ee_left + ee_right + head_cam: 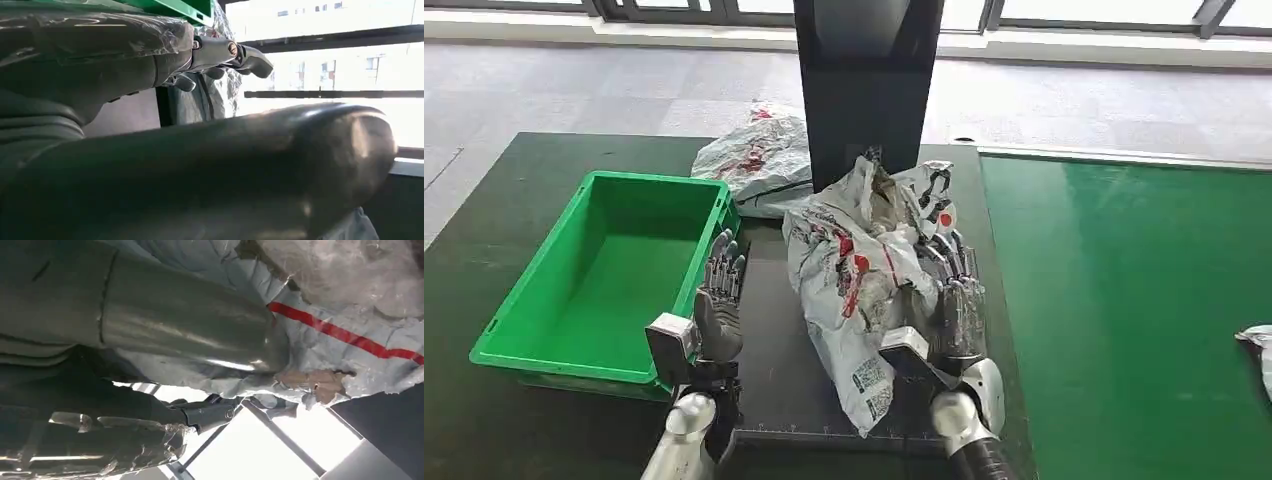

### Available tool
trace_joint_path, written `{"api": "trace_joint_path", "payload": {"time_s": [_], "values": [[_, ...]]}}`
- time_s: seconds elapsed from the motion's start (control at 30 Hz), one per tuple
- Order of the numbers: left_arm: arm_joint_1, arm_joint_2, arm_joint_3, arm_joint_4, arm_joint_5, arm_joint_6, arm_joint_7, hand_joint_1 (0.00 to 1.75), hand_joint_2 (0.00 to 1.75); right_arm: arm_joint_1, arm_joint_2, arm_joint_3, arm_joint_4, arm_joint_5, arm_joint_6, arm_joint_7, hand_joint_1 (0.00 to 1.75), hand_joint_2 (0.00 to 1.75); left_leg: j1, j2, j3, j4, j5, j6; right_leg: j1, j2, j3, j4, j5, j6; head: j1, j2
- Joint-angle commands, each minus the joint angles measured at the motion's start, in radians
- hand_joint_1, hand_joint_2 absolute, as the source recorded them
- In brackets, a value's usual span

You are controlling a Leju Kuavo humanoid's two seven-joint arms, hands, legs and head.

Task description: Moved the parcel from conveyor to table for the left to box.

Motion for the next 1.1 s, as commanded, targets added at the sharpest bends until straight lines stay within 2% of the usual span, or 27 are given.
{"api": "trace_joint_path", "payload": {"time_s": [0.03,0.13,0.23,0.3,0.53,0.57,0.63,0.67,0.7,0.73,0.83,0.87,0.9,0.93,0.97,1.0,1.03,1.07,1.1], "values": [[-0.015,0.012,0.021,0.044,0.002,0.007,0.003,0.00,0.00,-0.008,0.007,-0.038,0.051,-0.013,-0.014,-0.008,0.00,0.00,0.000,0.000,0.004,-0.003,0.000,0.000,0.000,0.001,0.004,-0.002,0.000,0.000,0.000,0.000],[-0.014,0.012,0.022,0.044,-0.001,0.009,0.003,0.00,0.00,-0.026,0.001,-0.048,0.099,0.044,0.007,0.076,0.00,0.00,0.000,0.000,0.003,-0.002,0.000,0.000,0.000,0.001,0.003,-0.002,0.000,0.000,0.000,0.000],[-0.015,0.011,0.022,0.044,-0.001,0.012,0.003,0.00,0.00,-0.030,0.005,-0.056,0.114,0.025,0.011,0.056,0.00,0.00,0.000,0.001,0.005,-0.003,0.000,0.000,0.000,0.002,0.004,-0.003,0.000,0.000,0.000,0.000],[-0.011,0.012,0.025,0.039,0.000,0.016,0.003,0.00,0.00,-0.044,0.001,-0.055,0.146,0.061,0.009,0.085,0.00,0.00,0.000,0.000,0.004,-0.003,0.000,0.000,0.000,0.002,0.004,-0.003,0.000,0.000,0.000,0.000],[-0.011,0.012,0.025,0.039,0.000,0.016,0.003,0.00,0.00,-0.044,0.001,-0.055,0.146,0.061,0.009,0.085,0.00,0.00,0.000,0.001,0.003,-0.002,0.000,0.000,0.000,0.001,0.002,-0.002,0.000,0.000,0.000,0.000],[-0.009,0.012,0.023,0.036,-0.002,0.015,0.003,0.00,0.00,-0.032,0.015,-0.060,0.116,0.045,-0.056,0.024,0.00,0.00,0.000,0.001,0.005,-0.003,0.000,0.000,0.000,0.002,0.004,-0.003,0.000,0.000,0.000,0.000],[-0.008,0.012,0.021,0.034,-0.001,0.018,0.003,0.00,0.00,-0.002,0.018,-0.038,0.042,0.001,-0.056,-0.019,0.00,0.00,0.000,0.001,0.004,-0.002,0.000,0.000,0.000,0.002,0.003,-0.002,0.000,0.000,0.000,0.000],[-0.009,0.011,0.023,0.038,0.002,0.020,0.003,0.00,0.00,0.008,0.019,-0.036,0.025,0.017,-0.055,-0.001,0.00,0.00,0.000,0.001,0.005,-0.003,0.000,0.000,0.000,0.003,0.004,-0.003,0.000,0.000,0.000,0.000],[-0.008,0.012,0.025,0.040,0.003,0.025,0.003,0.00,0.00,0.001,0.015,-0.033,0.035,0.064,-0.032,0.058,0.00,0.00,0.000,0.000,0.002,-0.002,0.000,0.000,0.000,0.001,0.002,-0.001,0.000,0.000,0.000,0.000],[-0.007,0.013,0.025,0.041,0.003,0.022,0.003,0.00,0.00,-0.002,0.016,-0.037,0.035,0.072,-0.043,0.065,0.00,0.00,0.000,0.000,0.004,-0.002,-0.001,0.000,0.000,0.001,0.004,-0.002,-0.001,0.000,0.000,0.000],[-0.006,0.012,0.020,0.041,0.000,0.019,0.003,0.00,0.00,0.011,0.027,-0.037,0.003,0.018,-0.062,-0.007,0.00,0.00,0.000,0.001,0.002,-0.001,-0.001,0.000,0.000,0.002,0.002,-0.001,0.000,0.000,0.000,0.000],[-0.004,0.012,0.020,0.039,0.001,0.022,0.003,0.00,0.00,0.004,0.022,-0.038,0.027,0.040,-0.010,0.058,0.00,0.00,0.000,0.001,0.004,-0.002,-0.001,0.000,0.000,0.002,0.003,-0.002,0.000,0.000,0.000,0.000],[-0.005,0.014,0.019,0.039,0.000,0.023,0.003,0.00,0.00,0.004,0.018,-0.033,0.015,0.037,0.014,0.055,0.00,0.00,0.000,0.000,0.002,-0.001,0.000,0.000,0.000,0.001,0.002,-0.001,0.000,0.000,0.000,0.000],[-0.005,0.014,0.016,0.040,-0.002,0.022,0.003,0.00,0.00,0.021,0.031,-0.042,-0.019,0.000,-0.042,-0.017,0.00,0.00,0.000,0.001,0.003,-0.002,0.000,0.000,0.000,0.002,0.003,-0.002,0.000,0.000,0.000,0.000],[-0.005,0.013,0.015,0.039,-0.002,0.022,0.003,0.00,0.00,0.048,0.008,0.023,-0.102,-0.084,-0.014,-0.019,0.00,0.00,0.000,0.001,0.005,-0.003,-0.001,0.000,0.000,0.002,0.004,-0.003,0.000,0.000,0.000,0.000],[-0.005,0.012,0.018,0.039,0.001,0.024,0.003,0.00,0.00,0.059,0.006,0.025,-0.111,-0.090,-0.008,-0.017,0.00,0.00,0.000,0.001,0.004,-0.002,-0.001,0.000,0.000,0.002,0.003,-0.002,0.000,0.000,0.000,0.000],[-0.004,0.013,0.019,0.037,0.001,0.025,0.003,0.00,0.00,0.054,0.005,0.023,-0.097,-0.066,0.008,0.015,0.00,0.00,0.000,0.000,0.003,-0.001,-0.001,0.000,0.000,0.001,0.002,-0.001,-0.001,0.000,0.000,0.000],[-0.003,0.014,0.020,0.037,0.001,0.025,0.003,0.00,0.00,0.035,-0.002,0.020,-0.050,-0.023,0.057,0.095,0.00,0.00,0.000,-0.001,0.003,-0.002,0.000,0.000,0.000,0.001,0.003,-0.001,-0.001,0.000,0.000,0.000],[-0.003,0.016,0.018,0.038,-0.003,0.022,0.003,0.00,0.00,0.024,-0.001,0.006,-0.035,0.015,0.017,0.101,0.00,0.00,0.000,0.000,0.003,-0.002,-0.001,0.000,0.000,0.001,0.003,-0.002,-0.001,0.000,0.000,0.000]]}}
